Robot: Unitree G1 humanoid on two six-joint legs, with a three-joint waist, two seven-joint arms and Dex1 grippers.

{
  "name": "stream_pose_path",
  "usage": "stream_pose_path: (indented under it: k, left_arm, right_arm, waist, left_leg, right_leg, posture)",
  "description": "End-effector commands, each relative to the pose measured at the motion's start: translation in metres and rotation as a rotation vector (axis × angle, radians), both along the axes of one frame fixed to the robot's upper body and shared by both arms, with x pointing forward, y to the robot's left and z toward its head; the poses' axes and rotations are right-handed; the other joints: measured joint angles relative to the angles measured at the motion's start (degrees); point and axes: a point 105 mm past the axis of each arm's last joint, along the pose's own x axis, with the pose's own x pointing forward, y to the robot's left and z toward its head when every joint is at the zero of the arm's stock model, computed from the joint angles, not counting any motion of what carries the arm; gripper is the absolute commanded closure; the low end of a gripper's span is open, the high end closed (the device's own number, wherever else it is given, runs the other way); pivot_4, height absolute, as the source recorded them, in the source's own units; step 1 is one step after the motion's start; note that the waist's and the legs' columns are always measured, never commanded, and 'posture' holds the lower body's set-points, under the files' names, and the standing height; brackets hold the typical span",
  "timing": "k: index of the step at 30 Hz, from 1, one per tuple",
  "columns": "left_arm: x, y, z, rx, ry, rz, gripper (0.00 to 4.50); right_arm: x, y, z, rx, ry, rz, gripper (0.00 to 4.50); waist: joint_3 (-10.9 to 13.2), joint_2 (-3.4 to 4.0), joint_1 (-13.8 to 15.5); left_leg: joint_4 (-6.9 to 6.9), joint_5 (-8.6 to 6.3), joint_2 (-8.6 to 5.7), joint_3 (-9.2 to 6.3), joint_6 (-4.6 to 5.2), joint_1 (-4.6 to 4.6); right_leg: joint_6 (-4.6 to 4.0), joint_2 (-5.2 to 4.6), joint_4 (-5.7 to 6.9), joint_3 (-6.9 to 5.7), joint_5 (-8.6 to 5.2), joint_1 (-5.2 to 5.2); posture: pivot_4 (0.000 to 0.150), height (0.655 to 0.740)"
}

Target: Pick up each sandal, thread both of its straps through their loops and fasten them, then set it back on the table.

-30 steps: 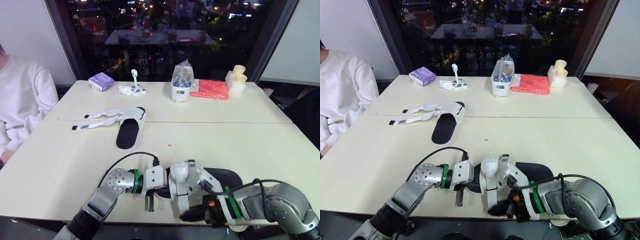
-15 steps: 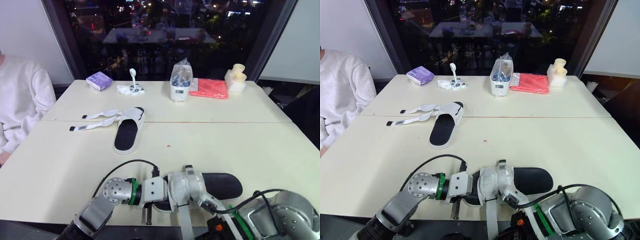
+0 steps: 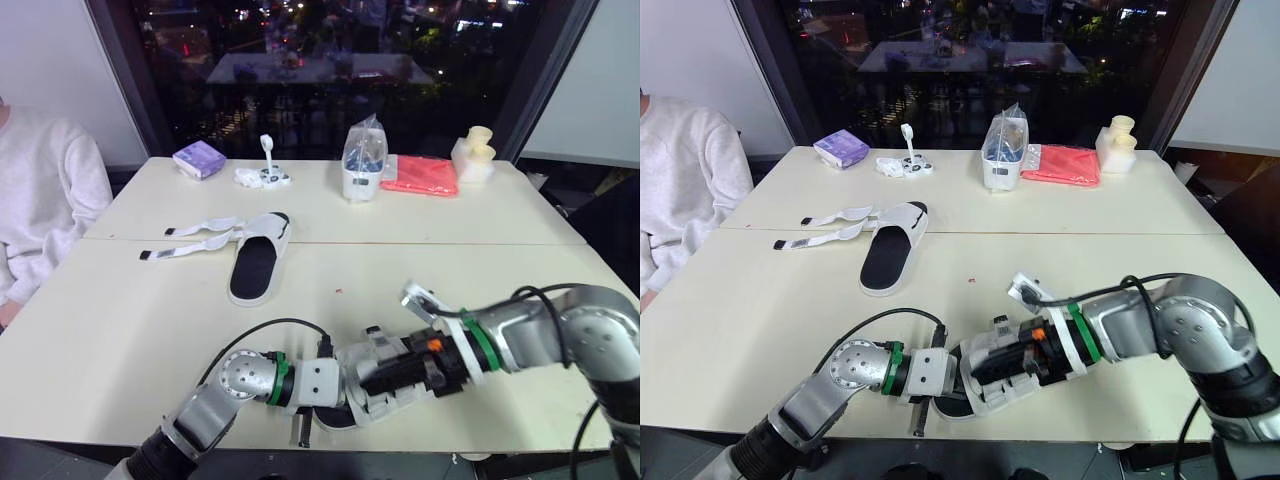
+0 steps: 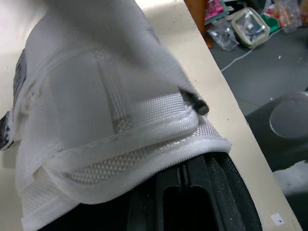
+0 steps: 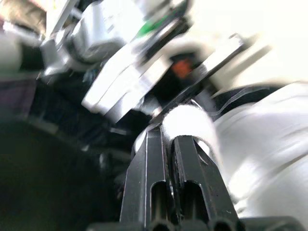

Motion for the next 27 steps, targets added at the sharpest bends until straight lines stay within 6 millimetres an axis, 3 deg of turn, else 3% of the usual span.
stream_pose_path:
  k: [1,10,14,20,27]
  left_arm:
    - [-0.013,0.012,-0.051,0.185,0.119,-0.004,4.50]
    - [-0.009,0.015,-0.050,0.185,0.097,0.021,4.50]
    - [-0.006,0.015,-0.050,0.186,0.091,0.030,4.50]
    - [-0.002,0.018,-0.049,0.191,0.076,0.051,4.50]
    - [0.005,0.022,-0.047,0.196,0.059,0.077,4.50]
  right_arm:
    - [0.024,-0.002,0.020,0.015,-0.153,-0.065,4.48]
    - [0.035,-0.001,-0.007,-0.081,-0.149,-0.057,4.48]
    - [0.045,0.000,-0.017,-0.113,-0.157,-0.078,3.18]
    - [0.056,0.005,-0.027,-0.151,-0.190,-0.099,0.19]
    - [0.076,0.007,-0.054,-0.295,-0.340,-0.088,0.19]
  waist:
    - [0.0,0.01,0.0]
    - [0.0,0.02,-0.1]
    - [0.0,0.02,-0.2]
    - [-0.1,0.02,-0.1]
    - [-0.1,-0.01,-0.2]
  left_leg:
    - [0.02,0.00,0.00,0.00,0.00,0.01]
    - [0.06,0.01,0.00,-0.01,0.00,0.18]
    - [0.07,0.01,0.01,-0.01,0.00,0.27]
    - [0.07,0.01,0.01,0.01,-0.01,0.28]
    - [0.08,0.01,-0.01,0.04,0.00,0.33]
  right_leg:
    - [0.00,0.00,0.01,0.00,0.00,-0.01]
    - [-0.01,0.03,0.06,0.00,0.01,0.13]
    - [-0.02,0.03,0.07,0.01,0.02,0.21]
    - [-0.02,0.04,0.07,0.00,0.03,0.21]
    - [-0.03,0.05,0.08,0.00,0.04,0.26]
  posture:
    - [0.150,0.7400]
    - [0.150,0.7400]
    - [0.150,0.7400]
    - [0.150,0.7400]
    - [0.150,0.7400]
